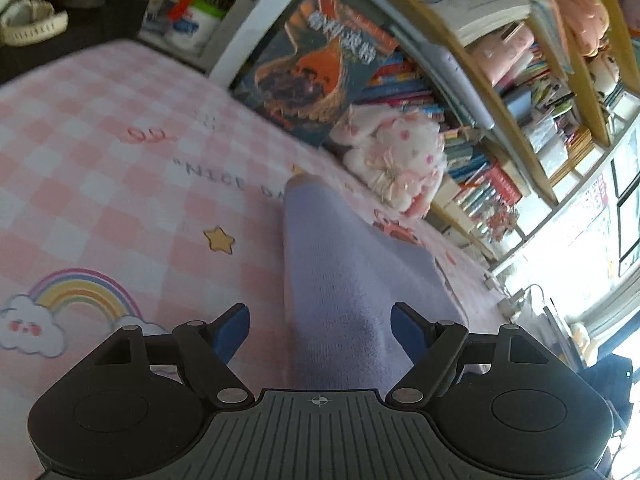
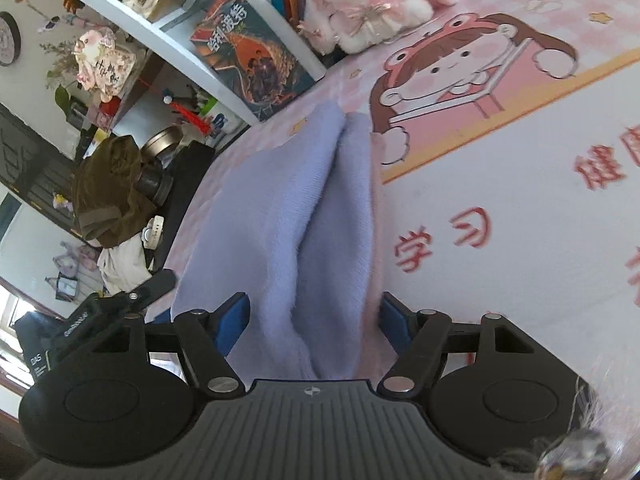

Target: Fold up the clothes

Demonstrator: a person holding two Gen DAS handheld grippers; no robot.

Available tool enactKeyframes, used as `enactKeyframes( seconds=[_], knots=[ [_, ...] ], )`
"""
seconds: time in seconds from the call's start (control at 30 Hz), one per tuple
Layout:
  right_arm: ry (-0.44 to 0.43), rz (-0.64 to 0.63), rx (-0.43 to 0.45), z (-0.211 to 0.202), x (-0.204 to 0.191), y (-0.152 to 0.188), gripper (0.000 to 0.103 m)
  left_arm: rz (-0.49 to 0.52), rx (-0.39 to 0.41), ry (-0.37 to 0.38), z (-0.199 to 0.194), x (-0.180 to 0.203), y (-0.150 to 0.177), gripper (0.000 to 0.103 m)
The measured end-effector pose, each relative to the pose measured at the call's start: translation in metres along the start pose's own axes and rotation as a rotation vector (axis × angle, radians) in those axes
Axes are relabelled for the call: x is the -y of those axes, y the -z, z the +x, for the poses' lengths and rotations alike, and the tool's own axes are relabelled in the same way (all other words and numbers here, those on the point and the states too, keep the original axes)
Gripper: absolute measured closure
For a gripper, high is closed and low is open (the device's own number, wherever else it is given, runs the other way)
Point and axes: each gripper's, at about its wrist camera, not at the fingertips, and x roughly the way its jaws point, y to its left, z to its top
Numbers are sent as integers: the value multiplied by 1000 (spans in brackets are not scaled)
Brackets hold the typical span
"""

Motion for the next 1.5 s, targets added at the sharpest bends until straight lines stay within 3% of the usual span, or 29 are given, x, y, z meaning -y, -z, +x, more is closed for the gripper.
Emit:
enactKeyframes(
  seconds=[0.13, 0.17, 0.2, 0.3, 0.37, 0.5, 0.6, 0.7, 0.83, 1.03, 1.1, 1.33, 1.5],
  knots=[
    [18, -36, -7, 15, -8, -9, 35, -33, -21, 26, 12, -2, 3, 27],
    [25, -46, -5, 18, -10, -11, 35, -35, -26, 31, 14, -1, 4, 32],
    [35, -60, -3, 20, -12, -12, 35, -36, -35, 36, 16, 1, 4, 43],
    [75, -150, 12, 21, -22, -8, 49, 15, -15, 4, 14, 12, 9, 51],
    [89, -232, 30, 16, -31, -2, 64, 71, -3, -17, 8, 22, 13, 53],
    [115, -394, 60, 3, -47, 14, 74, 216, 3, -46, -8, 48, 25, 54],
    [115, -432, 55, -9, -47, 29, 75, 225, -24, -27, -13, 50, 29, 53],
    [70, -330, 32, -17, -34, 27, 72, 149, -66, 12, -12, 36, 27, 49],
    [21, -180, -13, -16, -15, 18, 59, 68, -88, 51, -8, 21, 24, 45],
    [-29, -78, -44, -3, -1, 9, 51, -39, -96, 108, 5, 5, 21, 41],
    [-32, -68, -43, 1, -2, 6, 51, -51, -91, 106, 7, 5, 20, 43],
    [-13, -181, 2, -1, -17, 12, 72, 57, -44, 44, -2, 28, 29, 54],
    [11, -311, 55, -21, -35, 24, 75, 105, -15, 55, -18, 42, 35, 54]
  ],
)
